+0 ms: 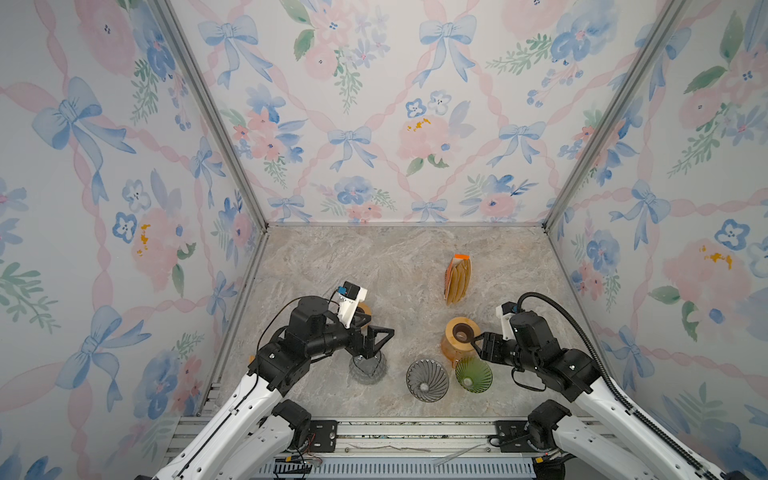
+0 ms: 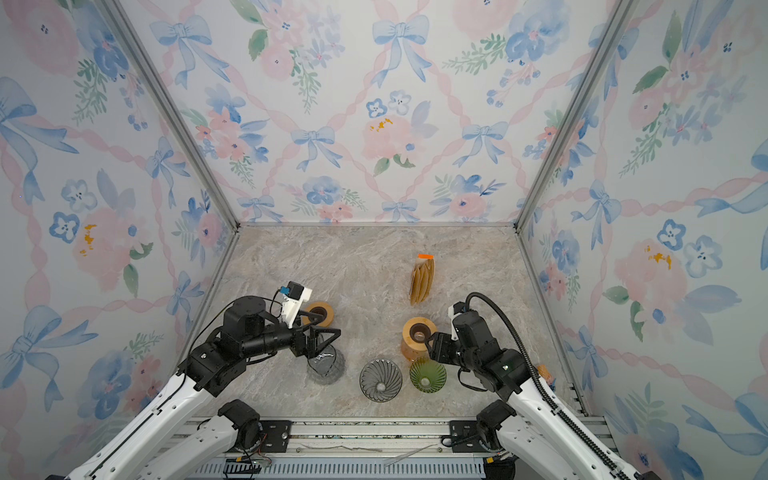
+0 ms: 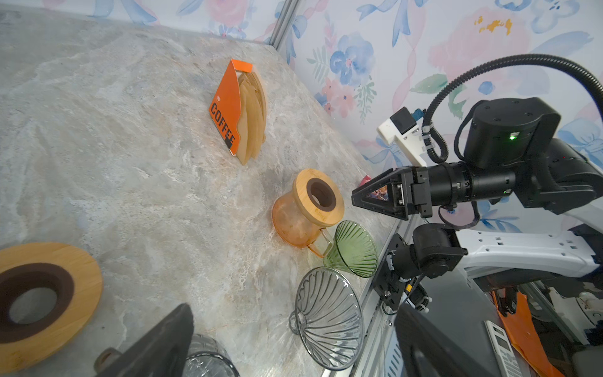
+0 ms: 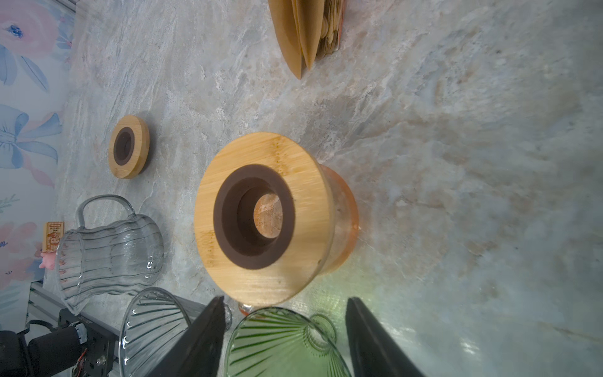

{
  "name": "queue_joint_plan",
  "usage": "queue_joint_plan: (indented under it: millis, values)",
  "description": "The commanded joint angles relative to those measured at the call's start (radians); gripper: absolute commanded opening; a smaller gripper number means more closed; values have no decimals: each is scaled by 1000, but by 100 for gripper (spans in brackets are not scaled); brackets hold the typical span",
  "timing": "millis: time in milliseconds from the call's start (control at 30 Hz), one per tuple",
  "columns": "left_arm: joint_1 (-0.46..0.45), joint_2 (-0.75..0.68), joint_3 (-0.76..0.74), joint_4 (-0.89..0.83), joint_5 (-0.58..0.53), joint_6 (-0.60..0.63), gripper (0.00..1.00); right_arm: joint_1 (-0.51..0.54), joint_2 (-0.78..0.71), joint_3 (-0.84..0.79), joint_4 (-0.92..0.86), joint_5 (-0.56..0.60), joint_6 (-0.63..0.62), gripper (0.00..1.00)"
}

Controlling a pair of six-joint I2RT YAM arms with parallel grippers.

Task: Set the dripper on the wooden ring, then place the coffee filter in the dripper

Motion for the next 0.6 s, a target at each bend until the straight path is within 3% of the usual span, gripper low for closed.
queue_joint_plan:
  millis: [0, 267, 567]
  values:
    - [-71, -1, -27, 53, -90, -67, 98, 13, -31, 30, -133, 22, 10, 63]
    - [-249, 27, -112, 247, -288, -216, 98, 13, -130, 16, -232, -49, 26, 64]
    - [-423, 137, -108, 398, -468, -288, 98, 11, -86, 10, -232, -50, 49, 62]
